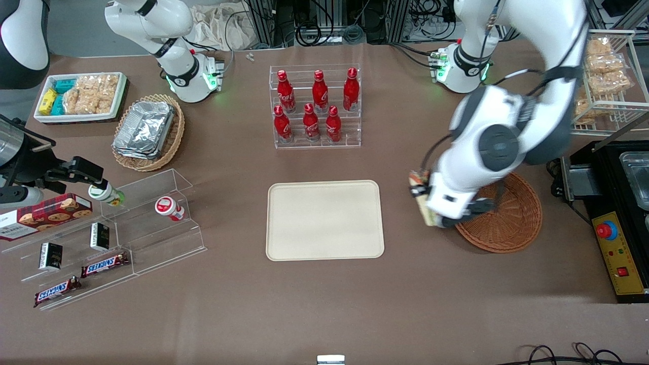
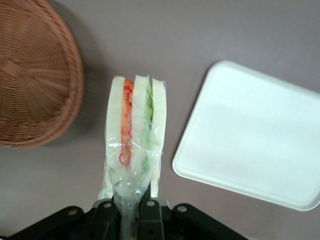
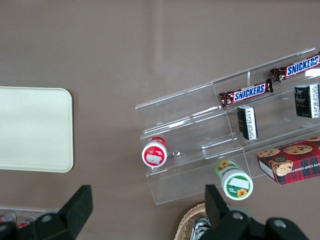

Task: Place sandwich from basket to tray
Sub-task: 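Lift the sandwich and carry it over the beige tray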

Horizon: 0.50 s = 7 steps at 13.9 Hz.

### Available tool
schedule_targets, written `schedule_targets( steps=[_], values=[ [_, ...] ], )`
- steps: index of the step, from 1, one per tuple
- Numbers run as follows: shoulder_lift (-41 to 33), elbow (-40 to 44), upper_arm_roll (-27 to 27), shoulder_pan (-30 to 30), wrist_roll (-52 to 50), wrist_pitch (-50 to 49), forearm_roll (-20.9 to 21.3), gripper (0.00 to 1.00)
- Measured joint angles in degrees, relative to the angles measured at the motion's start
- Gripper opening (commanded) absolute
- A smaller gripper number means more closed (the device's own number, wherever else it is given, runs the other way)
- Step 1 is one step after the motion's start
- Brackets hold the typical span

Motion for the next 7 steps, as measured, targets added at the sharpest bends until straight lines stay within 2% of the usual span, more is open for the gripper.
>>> schedule_targets(
  steps=[7],
  values=[
    [10.5,0.8,0.0,-7.7,0.5,11.1,0.0,0.04]
  ],
)
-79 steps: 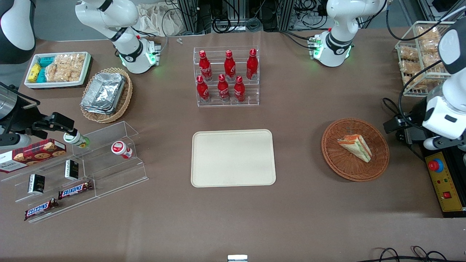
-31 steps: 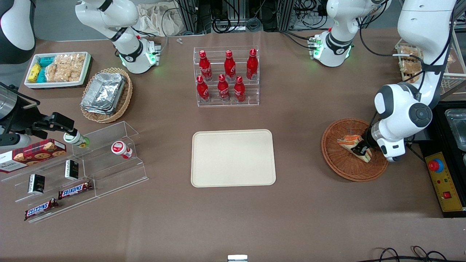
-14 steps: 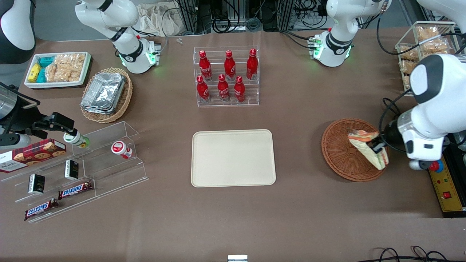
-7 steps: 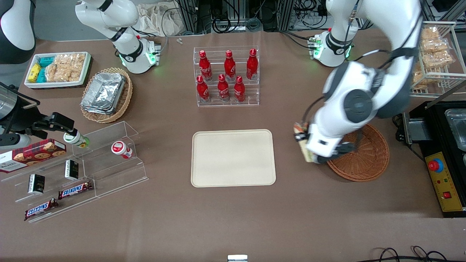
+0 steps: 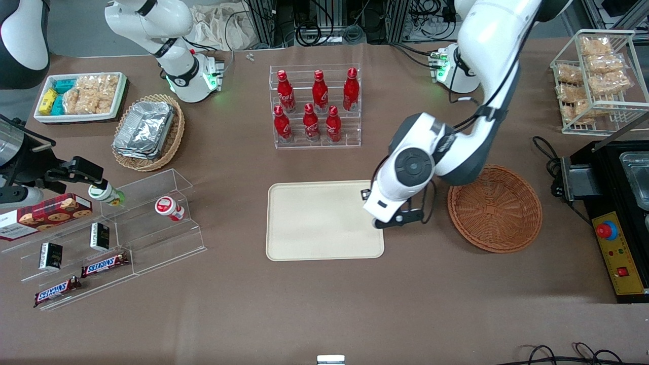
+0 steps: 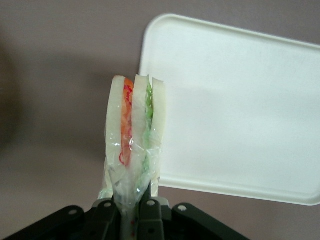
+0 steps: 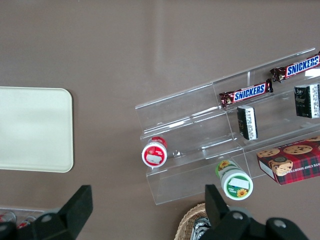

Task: Place sandwich from basket to tray
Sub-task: 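Lift the sandwich and carry it over the beige tray, then lower the sandwich onto the tray and open the left gripper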

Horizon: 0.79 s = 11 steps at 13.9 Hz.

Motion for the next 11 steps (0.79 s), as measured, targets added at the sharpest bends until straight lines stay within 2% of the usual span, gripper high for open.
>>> schedule_targets(
  steps=[5,11],
  values=[
    [6.3,0.1,0.0,-3.1,2.1,7.9,0.2,0.04],
    [6.9,0.5,0.6,-3.1,7.7,8.2,0.3,0.04]
  ],
)
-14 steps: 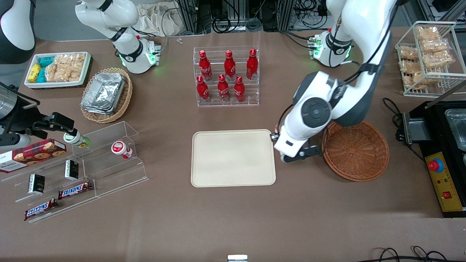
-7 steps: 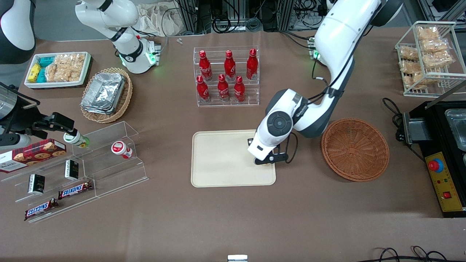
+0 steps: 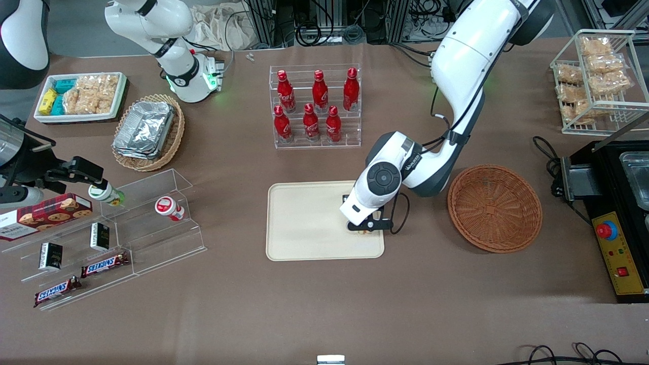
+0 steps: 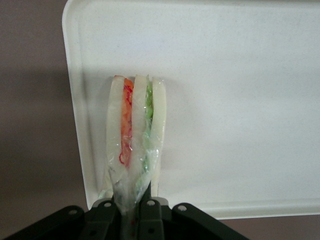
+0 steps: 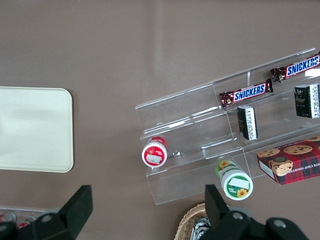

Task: Place sandwich from basket to tray
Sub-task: 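Lower the sandwich onto the tray and open the left gripper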

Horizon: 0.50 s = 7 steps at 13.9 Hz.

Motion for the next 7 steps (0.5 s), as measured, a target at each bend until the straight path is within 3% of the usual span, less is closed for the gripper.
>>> schedule_targets(
  steps=[5,6,7],
  values=[
    [0.4,0.0,0.3,0.1,0.1,0.7,0.0,0.09],
    [0.7,0.0,0.3,0.1,0.1,1.5,0.0,0.16],
    [1.1,0.0,0.3,0.1,0.1,2.5,0.0,0.42]
  ],
)
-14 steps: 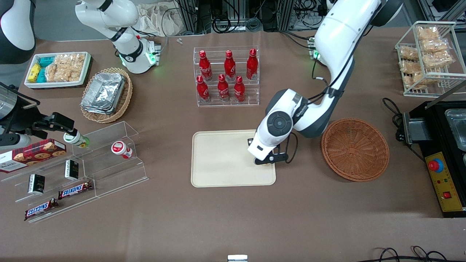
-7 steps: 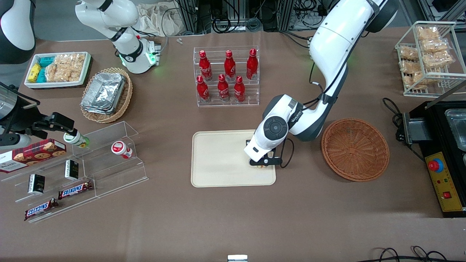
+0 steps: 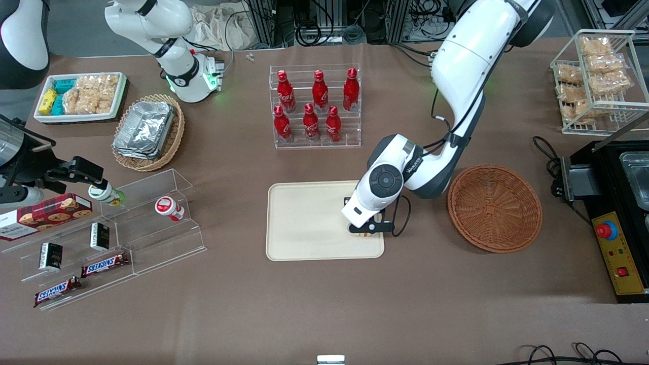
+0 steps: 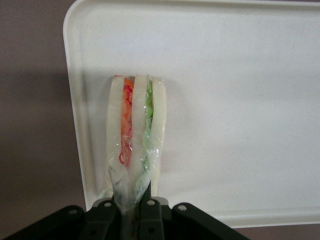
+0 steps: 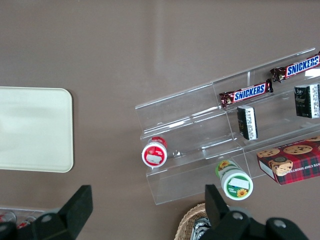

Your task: Place sandwich from basket to tray

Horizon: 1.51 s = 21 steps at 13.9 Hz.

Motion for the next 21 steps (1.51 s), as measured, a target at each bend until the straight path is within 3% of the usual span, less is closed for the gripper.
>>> schedule_targets(
  steps=[1,7,11,19,21],
  values=[
    [0.3,0.0,0.0,0.0,0.0,0.6,0.0,0.99],
    [0.3,0.9,0.0,0.1,0.0,0.8,0.0,1.0],
    [-5.7,2.3,1.0,0.2,-3.8,-3.0,0.1,1.0],
    [-26.8,2.9,15.3,1.9,-3.5,-24.5,0.3,1.0],
    [-30.6,2.8,19.4,1.9,2.9,-27.5,0.3,1.0]
  ],
)
